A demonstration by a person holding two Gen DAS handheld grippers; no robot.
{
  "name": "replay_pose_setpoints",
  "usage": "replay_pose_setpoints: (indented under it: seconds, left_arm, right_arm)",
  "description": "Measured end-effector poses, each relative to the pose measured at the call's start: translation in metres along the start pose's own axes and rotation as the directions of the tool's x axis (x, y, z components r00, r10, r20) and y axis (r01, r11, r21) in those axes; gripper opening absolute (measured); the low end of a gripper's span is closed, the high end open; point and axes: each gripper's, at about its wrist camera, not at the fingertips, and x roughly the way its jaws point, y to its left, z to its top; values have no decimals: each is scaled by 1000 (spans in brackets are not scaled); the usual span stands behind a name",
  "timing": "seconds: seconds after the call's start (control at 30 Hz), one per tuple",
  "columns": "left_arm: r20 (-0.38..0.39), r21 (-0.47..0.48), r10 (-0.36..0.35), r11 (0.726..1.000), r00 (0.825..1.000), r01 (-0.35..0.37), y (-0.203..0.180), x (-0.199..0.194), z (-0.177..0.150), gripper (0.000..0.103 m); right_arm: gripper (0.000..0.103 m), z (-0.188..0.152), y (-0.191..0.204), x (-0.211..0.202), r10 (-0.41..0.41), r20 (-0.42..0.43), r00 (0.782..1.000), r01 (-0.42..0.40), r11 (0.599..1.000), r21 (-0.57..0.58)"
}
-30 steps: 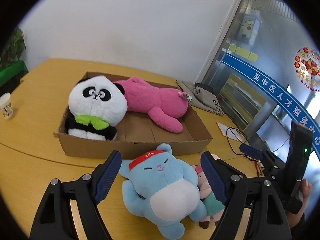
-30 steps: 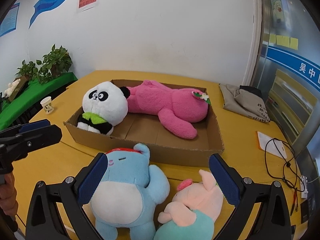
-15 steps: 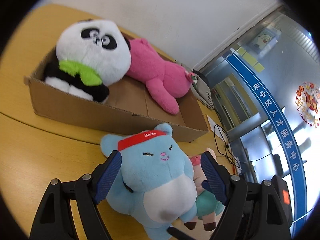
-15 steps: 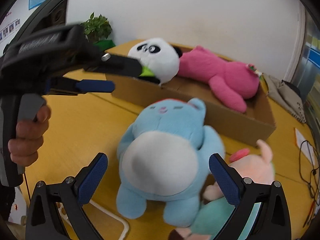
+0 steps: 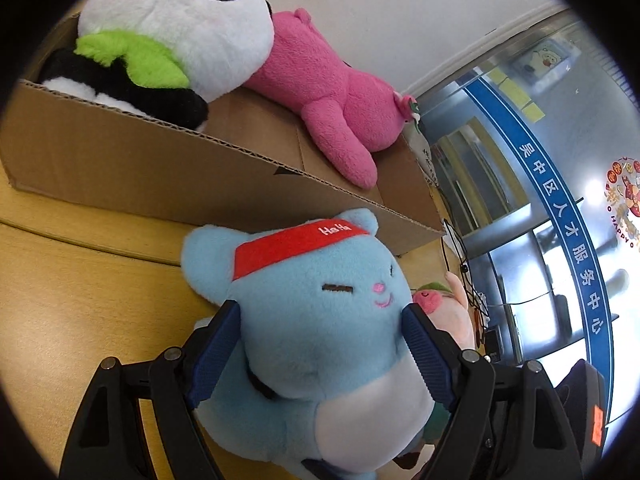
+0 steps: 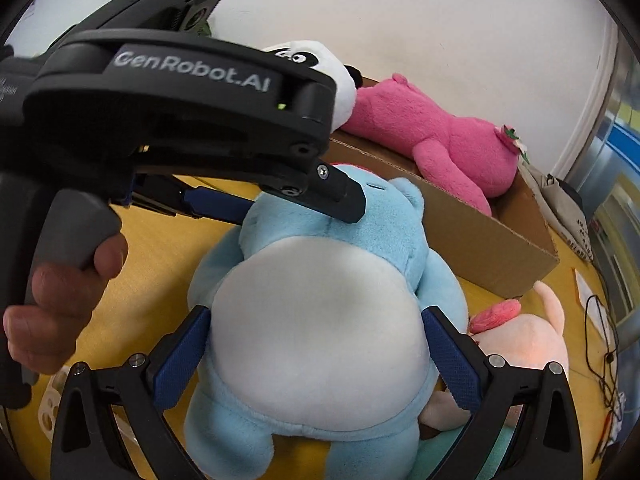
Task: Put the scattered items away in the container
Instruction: 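Move both grippers down and close them on the light-blue cat plush, then lift the blue cat with both grippers and lower it into the box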
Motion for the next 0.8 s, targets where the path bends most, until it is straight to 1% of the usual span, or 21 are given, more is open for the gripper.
replay_pose_setpoints:
  seconds: [0.03, 0.1, 0.23, 0.4, 0.47, 0.53, 0.67, 0.8]
  left_arm:
    - [-7, 4, 4, 1000, 1000, -4, -1, 2, 0, 80]
    - [-16, 22, 9, 1000, 1000, -9, -3, 3, 0, 74]
    - [-32, 20, -3, 1000, 999, 4, -2, 5, 0, 67]
    - [-30, 34, -7, 999, 1000, 8, -7, -1, -1, 51]
    - [-23, 47, 5, 999, 1000, -4, -14, -4, -2, 49]
    - [-15, 59, 15, 998, 1000, -14, -20, -9, -1, 48]
    - [29, 107, 36, 993, 999, -39, -38, -29, 3, 47]
    - [100, 177, 52, 982, 994, -69, -65, -56, 17, 46]
  right_arm:
    - [103, -1, 0, 1, 10, -7, 1000, -10, 1000, -1]
    - [102, -3, 0, 3, 30, -14, 999, -30, 999, -22]
    - [94, -7, -5, 1, 69, -15, 998, -69, 998, -4]
    - [83, -9, -4, -5, 86, 8, 996, -86, 996, -12]
    - [78, -9, -4, -9, 93, 20, 995, -93, 996, -12]
    - [76, -8, -3, -14, 94, 36, 995, -94, 995, -15]
    - [74, -3, 0, -25, 86, 71, 994, -86, 996, -12]
    - [74, 15, -3, -40, 84, 127, 988, -84, 996, 1]
